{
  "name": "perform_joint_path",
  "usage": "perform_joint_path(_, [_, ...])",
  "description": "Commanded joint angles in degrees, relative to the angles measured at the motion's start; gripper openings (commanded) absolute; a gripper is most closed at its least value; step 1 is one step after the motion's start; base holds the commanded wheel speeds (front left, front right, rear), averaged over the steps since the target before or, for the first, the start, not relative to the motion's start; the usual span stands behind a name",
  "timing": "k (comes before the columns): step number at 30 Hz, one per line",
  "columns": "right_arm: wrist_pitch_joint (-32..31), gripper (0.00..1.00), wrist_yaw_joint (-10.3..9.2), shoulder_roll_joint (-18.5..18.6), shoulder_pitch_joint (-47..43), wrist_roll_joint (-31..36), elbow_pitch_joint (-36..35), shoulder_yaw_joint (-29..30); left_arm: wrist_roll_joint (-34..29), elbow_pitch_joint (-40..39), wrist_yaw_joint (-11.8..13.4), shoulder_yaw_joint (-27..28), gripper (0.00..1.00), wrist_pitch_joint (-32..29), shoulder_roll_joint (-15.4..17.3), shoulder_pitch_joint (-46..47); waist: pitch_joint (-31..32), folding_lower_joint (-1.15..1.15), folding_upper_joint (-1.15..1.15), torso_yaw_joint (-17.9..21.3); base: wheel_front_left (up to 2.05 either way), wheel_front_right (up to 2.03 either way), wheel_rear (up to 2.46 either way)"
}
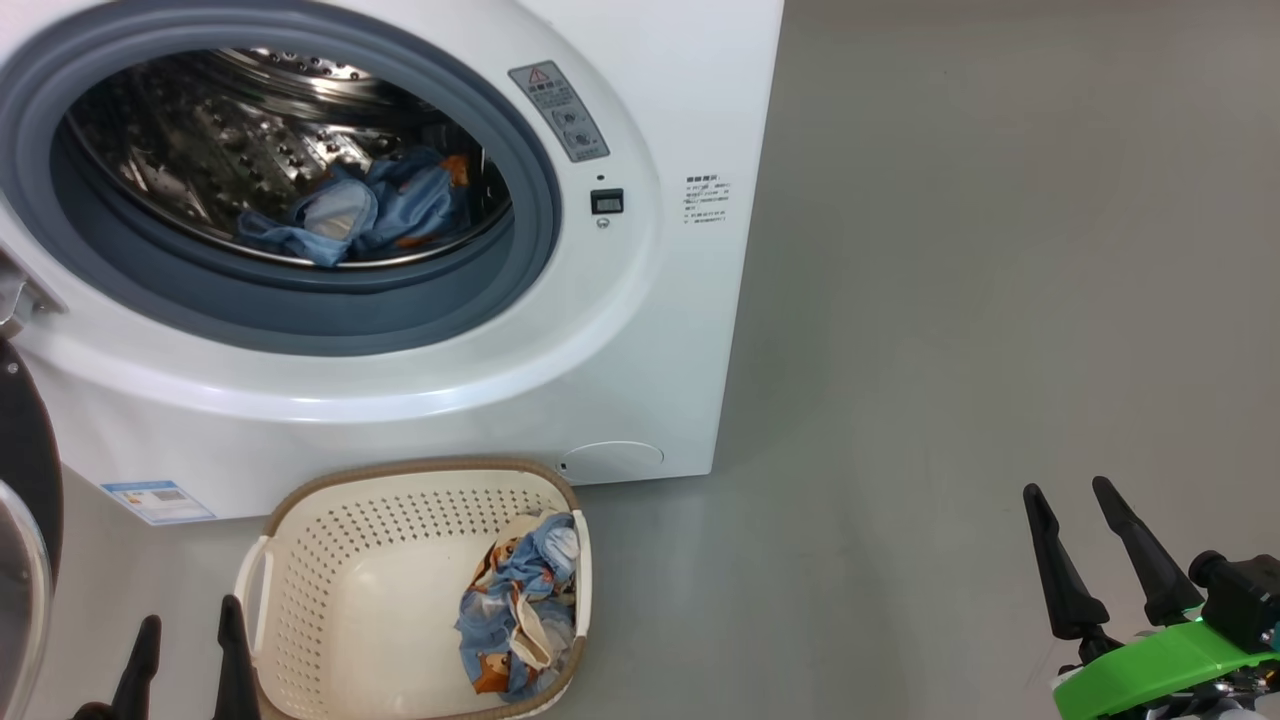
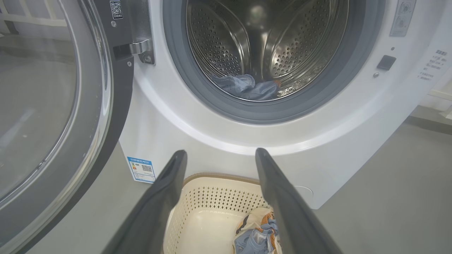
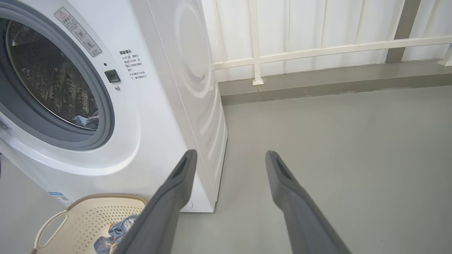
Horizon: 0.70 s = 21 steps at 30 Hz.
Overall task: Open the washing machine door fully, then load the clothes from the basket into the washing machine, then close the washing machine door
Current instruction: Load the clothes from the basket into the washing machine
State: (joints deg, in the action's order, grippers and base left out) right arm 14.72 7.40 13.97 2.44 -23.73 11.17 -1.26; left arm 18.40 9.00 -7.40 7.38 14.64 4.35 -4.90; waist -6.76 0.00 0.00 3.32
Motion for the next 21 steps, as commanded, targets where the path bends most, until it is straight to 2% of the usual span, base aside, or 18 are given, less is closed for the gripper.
perform_joint_path(1, [0.3,1.0,0.09,1.0,-0.1,0.5,-1.5,-0.9,-0.3,-1.7,-0.1,2.0,1.0,0.4,0.5,0.5,-0.1,0.0,0.0,0.0,0.0,0.0,0.0])
perform_joint_path(21, [0.3,1.0,0.09,0.5,1.5,0.5,-1.7,-1.4,-0.4,-1.5,-0.1,1.4,1.0,0.4,0.3,1.9,-1.5,0.0,0.0,0.2,0.0,0.0,0.0])
